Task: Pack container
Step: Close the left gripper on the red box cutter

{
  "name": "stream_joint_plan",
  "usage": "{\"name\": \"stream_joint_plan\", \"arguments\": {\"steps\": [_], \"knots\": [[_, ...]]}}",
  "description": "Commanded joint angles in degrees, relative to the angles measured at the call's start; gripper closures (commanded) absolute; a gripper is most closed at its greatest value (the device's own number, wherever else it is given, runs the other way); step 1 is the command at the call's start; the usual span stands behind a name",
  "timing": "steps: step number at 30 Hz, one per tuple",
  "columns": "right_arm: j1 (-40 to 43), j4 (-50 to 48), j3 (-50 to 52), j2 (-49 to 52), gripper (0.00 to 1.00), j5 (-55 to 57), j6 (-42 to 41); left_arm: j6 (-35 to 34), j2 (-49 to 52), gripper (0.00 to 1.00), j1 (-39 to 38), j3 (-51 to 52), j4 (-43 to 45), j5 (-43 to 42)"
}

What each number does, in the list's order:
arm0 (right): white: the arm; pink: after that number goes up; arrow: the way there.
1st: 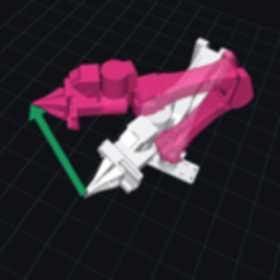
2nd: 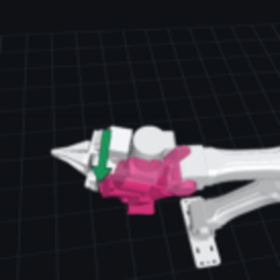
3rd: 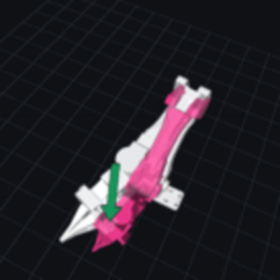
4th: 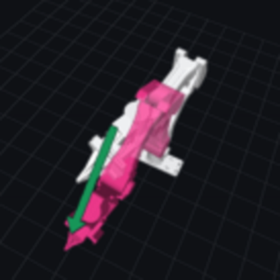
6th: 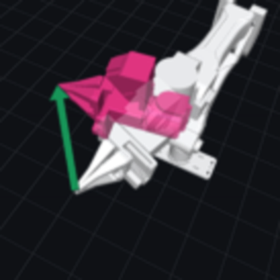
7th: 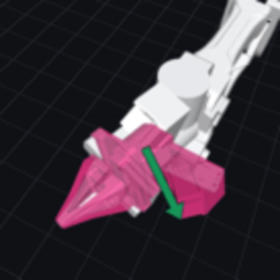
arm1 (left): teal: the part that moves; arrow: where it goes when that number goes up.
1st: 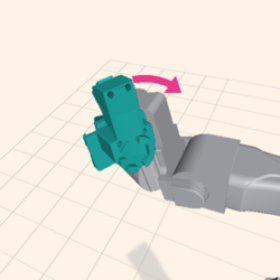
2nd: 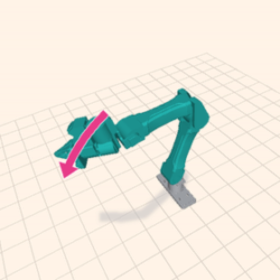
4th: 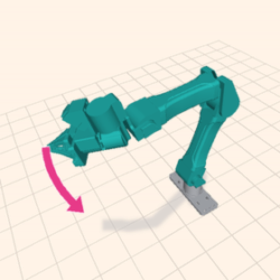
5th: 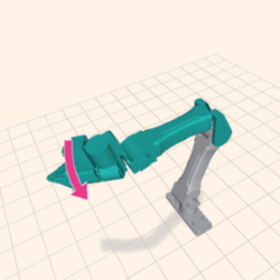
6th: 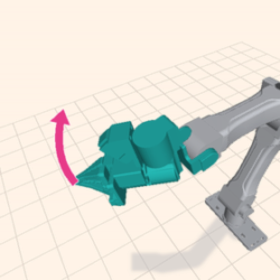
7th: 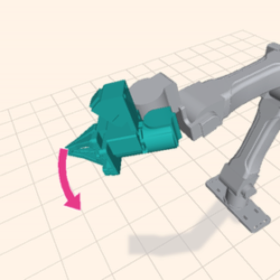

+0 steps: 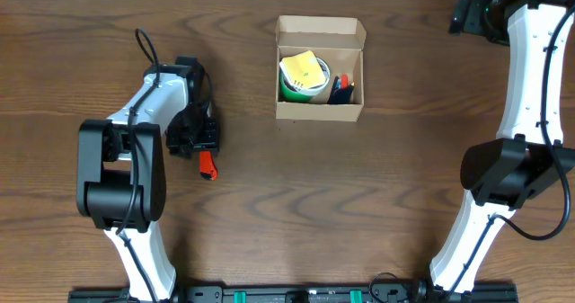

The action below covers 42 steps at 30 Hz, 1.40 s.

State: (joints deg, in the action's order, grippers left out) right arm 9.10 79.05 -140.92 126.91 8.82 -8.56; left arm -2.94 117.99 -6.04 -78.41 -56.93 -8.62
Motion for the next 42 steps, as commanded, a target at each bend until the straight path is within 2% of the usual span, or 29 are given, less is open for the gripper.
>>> {"name": "stream_joint_plan", "arguments": {"steps": [1, 14, 18, 21, 29, 34, 42], "knots": [[0.46, 0.07, 0.15, -1.18, 0.01, 0.17, -0.20, 0.59, 3.45, 0.39, -1.29, 0.33, -0.33, -1.16], [0.46, 0.07, 0.15, -1.18, 0.01, 0.17, -0.20, 0.20, 4.37, 0.32, -2.23, 0.31, -0.39, -1.09], [0.46, 0.07, 0.15, -1.18, 0.01, 0.17, -0.20, 0.46, 4.37, 0.36, -2.21, 0.31, 2.05, -1.07], [0.46, 0.07, 0.15, -1.18, 0.01, 0.17, -0.20, 0.66, 4.37, 0.44, -2.23, 0.31, 4.33, -0.98], [0.46, 0.07, 0.15, -1.18, 0.01, 0.17, -0.20, 0.11, 4.37, 0.43, -2.23, 0.31, 8.28, 1.27], [0.46, 0.07, 0.15, -1.18, 0.01, 0.17, -0.20, -0.94, 4.37, 0.41, -2.23, 0.31, 6.54, 1.40], [0.46, 0.07, 0.15, -1.18, 0.01, 0.17, -0.20, -2.12, 4.37, 0.43, -2.19, 0.33, 3.17, 3.93]]}}
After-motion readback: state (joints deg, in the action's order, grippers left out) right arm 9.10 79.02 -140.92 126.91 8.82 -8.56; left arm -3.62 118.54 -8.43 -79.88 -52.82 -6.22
